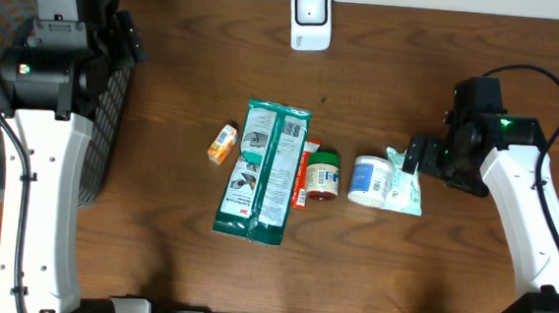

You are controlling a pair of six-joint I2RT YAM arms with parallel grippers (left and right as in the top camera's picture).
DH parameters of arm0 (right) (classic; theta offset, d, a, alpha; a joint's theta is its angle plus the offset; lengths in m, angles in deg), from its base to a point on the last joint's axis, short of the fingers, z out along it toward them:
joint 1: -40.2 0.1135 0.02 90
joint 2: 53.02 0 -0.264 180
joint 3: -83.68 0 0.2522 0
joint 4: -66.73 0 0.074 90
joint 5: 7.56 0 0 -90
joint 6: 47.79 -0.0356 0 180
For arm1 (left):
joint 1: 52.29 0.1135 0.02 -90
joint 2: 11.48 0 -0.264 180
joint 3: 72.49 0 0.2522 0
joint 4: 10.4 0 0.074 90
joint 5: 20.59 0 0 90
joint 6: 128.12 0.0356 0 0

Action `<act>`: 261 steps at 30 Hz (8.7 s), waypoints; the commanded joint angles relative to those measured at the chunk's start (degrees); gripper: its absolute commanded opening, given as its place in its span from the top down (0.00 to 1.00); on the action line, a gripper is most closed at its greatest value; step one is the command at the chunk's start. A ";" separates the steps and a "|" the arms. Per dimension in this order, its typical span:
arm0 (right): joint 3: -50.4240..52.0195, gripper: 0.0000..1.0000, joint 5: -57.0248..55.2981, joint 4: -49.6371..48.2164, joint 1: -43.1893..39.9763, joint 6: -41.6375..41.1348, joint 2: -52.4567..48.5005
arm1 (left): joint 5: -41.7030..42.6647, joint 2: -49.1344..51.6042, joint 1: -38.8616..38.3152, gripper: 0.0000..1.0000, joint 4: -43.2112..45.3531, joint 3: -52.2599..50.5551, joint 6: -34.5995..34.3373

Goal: Scan the item barcode

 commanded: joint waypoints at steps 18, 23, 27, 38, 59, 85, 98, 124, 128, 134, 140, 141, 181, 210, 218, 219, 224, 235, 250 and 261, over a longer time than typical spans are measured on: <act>-3.67 0.01 3.23 0.87 -0.35 2.73 0.15 | -0.94 0.09 0.24 0.10 0.04 0.37 -0.13; -3.69 0.24 3.26 0.98 -0.35 2.89 0.15 | -0.94 0.09 0.24 0.10 0.04 0.37 -0.13; -3.69 0.95 3.23 0.94 -0.37 3.17 0.15 | -0.96 0.09 0.24 0.10 0.04 0.37 -0.11; -5.90 0.99 3.26 1.40 -0.35 4.24 0.15 | -0.96 0.09 0.24 0.10 0.04 0.37 -0.13; -15.78 0.99 7.74 7.98 -0.35 6.19 0.15 | -0.94 0.09 0.24 0.10 0.04 0.37 -0.13; -16.96 0.33 7.45 12.90 -0.13 7.23 0.13 | -0.96 0.09 0.24 0.10 0.04 0.37 -0.13; -12.98 0.31 7.28 11.58 -0.13 7.19 0.13 | -0.94 0.09 0.24 0.10 0.04 0.37 -0.13; 1.14 0.28 8.26 2.86 -0.13 2.89 0.13 | -0.96 0.09 0.24 0.10 0.04 0.37 -0.13; 1.14 0.27 9.44 2.32 -0.13 2.89 0.13 | -0.94 0.09 0.24 0.10 0.04 0.37 -0.13; 1.14 0.26 10.54 1.36 -0.13 2.89 0.13 | -0.96 0.09 0.24 0.10 0.04 0.37 -0.13; 1.14 0.25 10.54 1.29 -0.13 2.91 0.13 | -0.94 0.09 0.24 0.10 0.04 0.37 -0.13; 1.14 0.25 10.54 1.27 -0.13 2.91 0.13 | -0.94 0.09 0.24 0.10 0.04 0.37 -0.11; 1.11 0.16 10.56 0.92 -0.13 3.58 0.13 | -0.94 0.09 0.24 0.10 0.04 0.37 -0.13; 1.55 0.12 12.96 2.58 1.44 3.56 0.13 | -0.94 0.09 0.24 0.10 0.04 0.37 -0.13; 4.50 0.11 12.90 -4.61 4.33 3.50 0.13 | -0.94 0.09 0.24 0.10 0.04 0.37 -0.13; 4.87 0.11 12.87 -5.49 4.79 3.50 0.13 | -0.94 0.09 0.24 0.10 0.04 0.37 -0.11; 5.79 0.11 12.66 -9.20 5.62 3.54 0.13 | -0.94 0.09 0.24 0.10 0.04 0.37 -0.11; 1.49 0.11 14.82 -9.51 3.80 5.51 0.13 | -0.96 0.09 0.24 0.10 0.04 0.37 -0.11; -8.85 0.15 17.97 -5.20 12.76 4.55 -0.42 | -0.94 0.09 0.24 0.10 0.04 0.37 -0.13; -7.72 0.16 5.88 -10.16 27.87 -3.56 -5.97 | -0.94 0.09 0.24 0.10 0.04 0.37 -0.13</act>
